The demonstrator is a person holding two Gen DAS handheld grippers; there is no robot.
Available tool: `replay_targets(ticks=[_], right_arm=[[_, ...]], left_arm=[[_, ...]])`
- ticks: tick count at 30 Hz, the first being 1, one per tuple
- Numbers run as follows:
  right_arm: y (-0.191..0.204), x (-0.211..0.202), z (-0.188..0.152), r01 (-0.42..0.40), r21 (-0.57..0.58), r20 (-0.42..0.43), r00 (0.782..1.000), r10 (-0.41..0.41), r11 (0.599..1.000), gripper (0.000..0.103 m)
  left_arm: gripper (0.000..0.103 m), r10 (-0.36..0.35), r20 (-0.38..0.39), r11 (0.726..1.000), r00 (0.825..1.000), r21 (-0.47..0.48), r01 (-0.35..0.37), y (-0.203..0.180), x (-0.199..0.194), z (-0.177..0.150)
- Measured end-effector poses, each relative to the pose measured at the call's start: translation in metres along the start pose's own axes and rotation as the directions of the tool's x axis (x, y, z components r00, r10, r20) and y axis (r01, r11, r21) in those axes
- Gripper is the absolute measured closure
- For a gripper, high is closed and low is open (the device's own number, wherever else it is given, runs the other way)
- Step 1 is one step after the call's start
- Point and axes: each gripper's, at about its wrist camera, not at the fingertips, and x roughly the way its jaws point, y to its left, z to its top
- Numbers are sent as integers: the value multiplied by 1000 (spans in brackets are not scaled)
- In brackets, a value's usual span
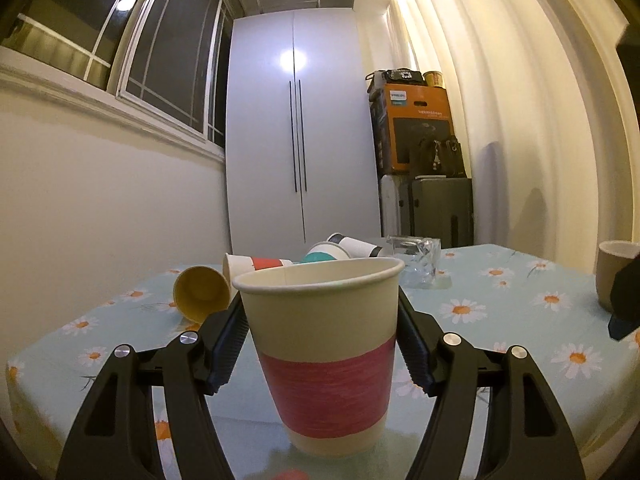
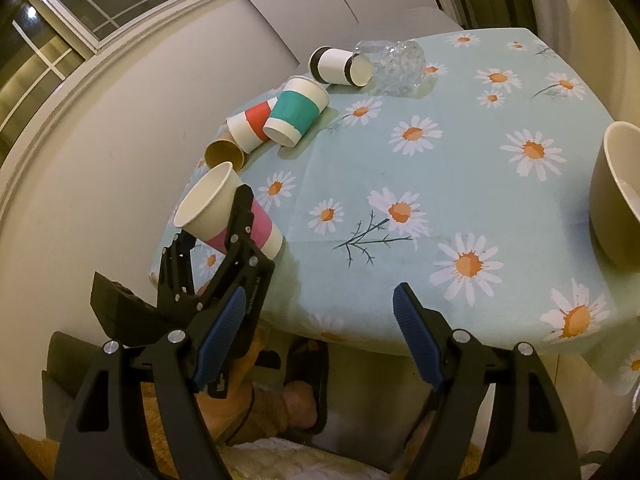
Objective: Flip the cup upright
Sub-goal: 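Carry the pink-banded cup with the left tool and lower it onto the tablecloth, then open the left tool and pull it back from the standing cup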
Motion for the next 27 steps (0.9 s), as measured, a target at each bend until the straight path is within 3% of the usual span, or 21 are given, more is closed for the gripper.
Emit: replay_targets(ticks=[5, 7, 19, 23, 27], right_arm=[[-1, 1, -1, 6, 9, -5, 1000, -6, 1000, 27], [-1, 1, -1, 7, 5, -5, 1000, -7, 1000, 27], [3, -12, 0, -19, 0, 38, 999, 19, 1000, 27], [-3, -18, 0, -129, 58, 45, 991, 126, 990, 27], [1, -28, -1, -105, 30, 84, 991, 102, 994, 27]], left_arm=[[34, 10, -17, 1000, 1000, 16, -10, -1, 1, -5], [19, 19, -25, 1000, 1000, 19, -18, -3, 1, -3], [18, 5, -43, 1000, 999, 3, -5, 2, -4, 6], [10, -38, -40, 997, 998, -69, 35, 11, -15, 23], [9, -71, -37, 991, 997, -112, 67, 20, -23, 44]])
